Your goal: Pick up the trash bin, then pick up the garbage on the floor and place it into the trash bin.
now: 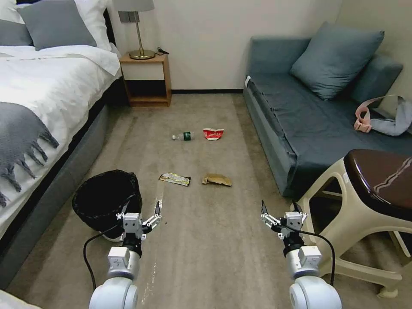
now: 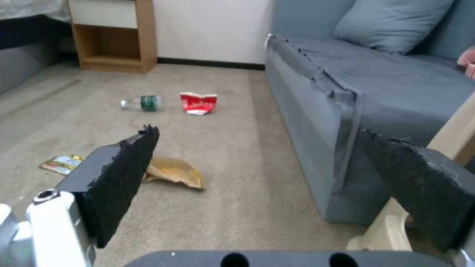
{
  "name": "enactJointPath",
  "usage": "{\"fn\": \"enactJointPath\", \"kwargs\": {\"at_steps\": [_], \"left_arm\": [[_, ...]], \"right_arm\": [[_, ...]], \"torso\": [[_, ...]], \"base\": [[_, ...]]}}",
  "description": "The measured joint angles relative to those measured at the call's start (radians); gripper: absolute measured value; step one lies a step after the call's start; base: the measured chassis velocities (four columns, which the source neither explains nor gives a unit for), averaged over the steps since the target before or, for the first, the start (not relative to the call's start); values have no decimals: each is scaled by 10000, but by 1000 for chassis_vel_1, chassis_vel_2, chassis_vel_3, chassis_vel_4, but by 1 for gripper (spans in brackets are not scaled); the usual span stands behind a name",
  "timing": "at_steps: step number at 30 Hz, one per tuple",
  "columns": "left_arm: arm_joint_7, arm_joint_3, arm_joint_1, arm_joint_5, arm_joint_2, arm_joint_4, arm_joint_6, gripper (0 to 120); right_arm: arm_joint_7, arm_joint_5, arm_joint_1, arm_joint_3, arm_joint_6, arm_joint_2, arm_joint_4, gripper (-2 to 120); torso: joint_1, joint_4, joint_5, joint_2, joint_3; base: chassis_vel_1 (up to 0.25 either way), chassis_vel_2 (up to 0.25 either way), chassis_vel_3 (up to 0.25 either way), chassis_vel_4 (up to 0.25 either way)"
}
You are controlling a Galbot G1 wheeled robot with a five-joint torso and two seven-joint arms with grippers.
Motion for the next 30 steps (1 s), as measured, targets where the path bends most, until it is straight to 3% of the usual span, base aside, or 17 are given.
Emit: {"fn": "enactJointPath", "kwargs": {"at_steps": [30], "left_arm": [[-14, 0, 0, -4, 1, 9, 10, 100]], "right_arm": [[12, 10, 0, 0, -9, -1, -5, 100]], "torso": [[0, 0, 0, 0, 0]], "base": [[0, 0, 0, 0]]}}
